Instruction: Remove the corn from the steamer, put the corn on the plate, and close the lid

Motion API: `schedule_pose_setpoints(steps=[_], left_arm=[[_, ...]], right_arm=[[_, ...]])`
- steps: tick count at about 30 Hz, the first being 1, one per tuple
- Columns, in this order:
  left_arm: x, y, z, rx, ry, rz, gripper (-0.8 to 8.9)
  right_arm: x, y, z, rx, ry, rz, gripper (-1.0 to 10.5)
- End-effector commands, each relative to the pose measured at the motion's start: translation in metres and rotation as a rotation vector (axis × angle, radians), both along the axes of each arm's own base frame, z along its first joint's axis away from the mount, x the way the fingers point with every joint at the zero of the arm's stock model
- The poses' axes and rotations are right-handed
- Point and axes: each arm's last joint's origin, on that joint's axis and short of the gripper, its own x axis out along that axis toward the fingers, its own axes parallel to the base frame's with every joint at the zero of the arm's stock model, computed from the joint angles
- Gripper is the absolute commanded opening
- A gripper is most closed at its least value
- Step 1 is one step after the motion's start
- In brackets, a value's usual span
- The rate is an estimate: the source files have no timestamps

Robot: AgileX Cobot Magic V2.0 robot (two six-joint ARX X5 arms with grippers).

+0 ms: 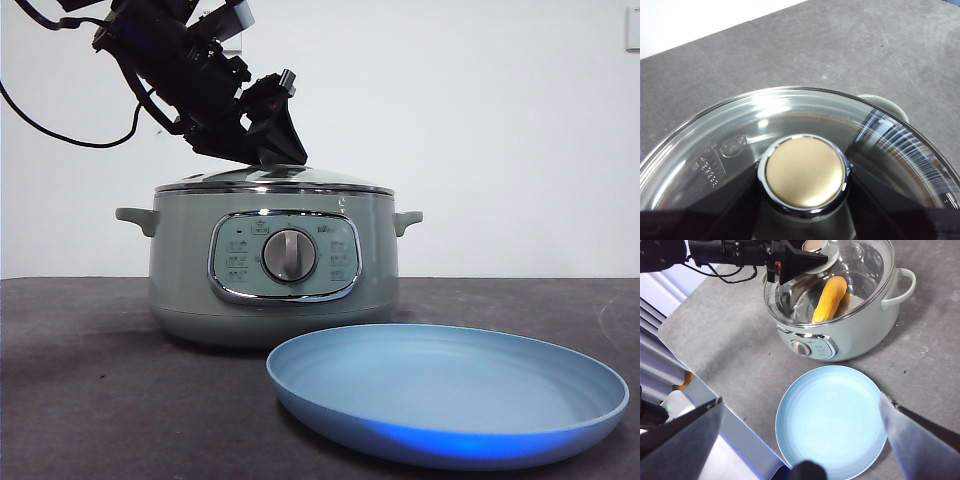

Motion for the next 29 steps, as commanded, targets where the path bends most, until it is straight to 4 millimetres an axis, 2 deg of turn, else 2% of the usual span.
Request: schedule_pose_setpoints(steps=[1, 6, 15, 20, 29], left_arm=[[0.001, 0.000, 0.005, -0.008, -0.010, 0.001, -0.08], [0.003, -0.001, 0.022, -0.027, -0.041, 0.001, -0.08], [-0.005, 0.003, 0.072, -0.049, -0.091, 0.003, -0.08], [-0.025, 0.015, 0.103, -0.079, -0.132, -0.030, -0.08], [-0.085, 0.060, 0.150, -0.049, -0.148, 0.012, -0.06]], right_arm=[[0.000, 0.000, 0.001, -0.004, -0.012, 0.005, 6.0], [0.000, 0.000, 0.001, -0.004, -0.012, 0.005, 6.0], [0.000, 0.000, 0.001, -0.005, -0.012, 0.005, 6.0], [0.001, 0.000, 0.001, -0.004, -0.015, 0.005, 6.0], [0.008, 0.001, 0.000, -0.004, -0.019, 0.005, 6.0]])
